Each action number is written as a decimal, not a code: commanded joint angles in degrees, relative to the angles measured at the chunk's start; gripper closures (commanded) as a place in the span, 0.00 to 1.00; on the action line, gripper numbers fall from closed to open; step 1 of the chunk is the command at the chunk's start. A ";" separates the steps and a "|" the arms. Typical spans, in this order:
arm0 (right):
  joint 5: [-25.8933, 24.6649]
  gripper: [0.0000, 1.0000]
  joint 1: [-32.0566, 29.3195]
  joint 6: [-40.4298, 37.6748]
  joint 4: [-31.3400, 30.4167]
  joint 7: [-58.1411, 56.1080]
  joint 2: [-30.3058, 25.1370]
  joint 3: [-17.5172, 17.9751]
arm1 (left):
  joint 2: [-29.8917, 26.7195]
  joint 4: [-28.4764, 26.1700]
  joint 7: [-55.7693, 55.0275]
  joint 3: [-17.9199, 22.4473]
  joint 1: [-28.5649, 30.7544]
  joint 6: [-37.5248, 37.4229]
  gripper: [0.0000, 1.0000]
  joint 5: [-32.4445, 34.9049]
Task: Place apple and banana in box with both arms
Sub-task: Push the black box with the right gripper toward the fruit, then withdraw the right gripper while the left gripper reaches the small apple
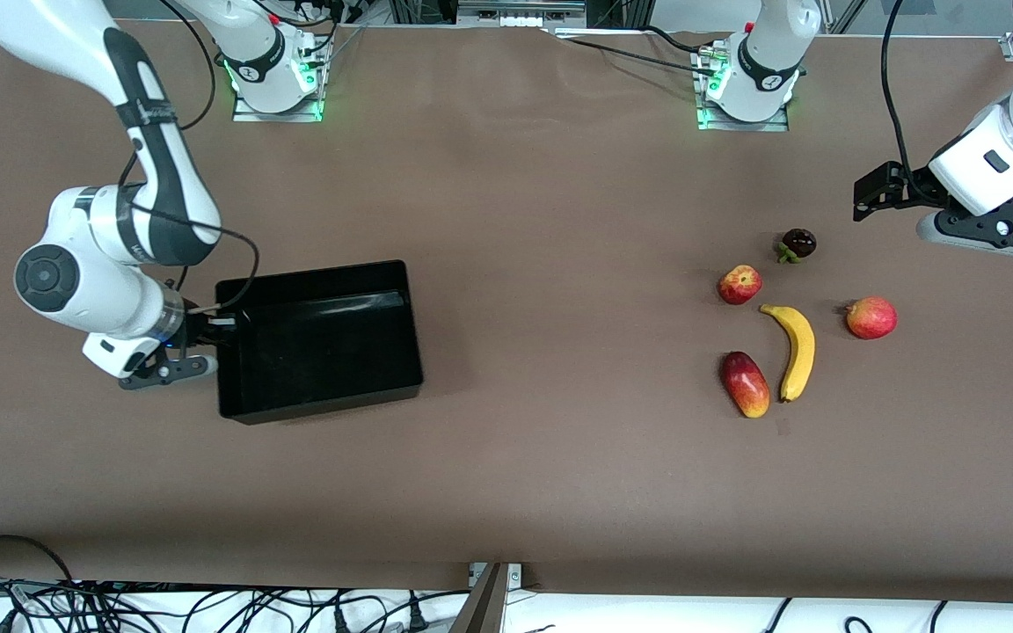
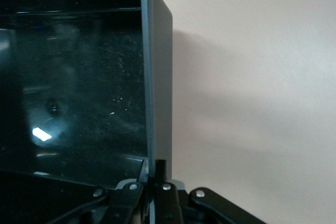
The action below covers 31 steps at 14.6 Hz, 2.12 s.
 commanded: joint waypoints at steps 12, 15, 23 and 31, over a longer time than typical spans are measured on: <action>11.42 1.00 29.93 0.92 26.75 34.67 21.60 0.30 | 0.61 1.87 -0.39 -0.27 0.44 -2.72 0.00 -0.03; 15.55 1.00 31.43 6.47 26.84 39.69 23.01 1.71 | 0.70 1.87 -0.39 -0.27 0.44 -2.81 0.00 -0.03; 16.62 1.00 35.82 13.15 26.84 47.26 24.86 1.98 | 8.78 -1.28 -0.31 -0.71 0.44 -9.06 0.00 0.23; 15.83 0.00 35.74 12.81 26.93 43.57 24.16 1.45 | 9.05 -17.36 4.08 -1.85 0.00 10.36 0.00 0.14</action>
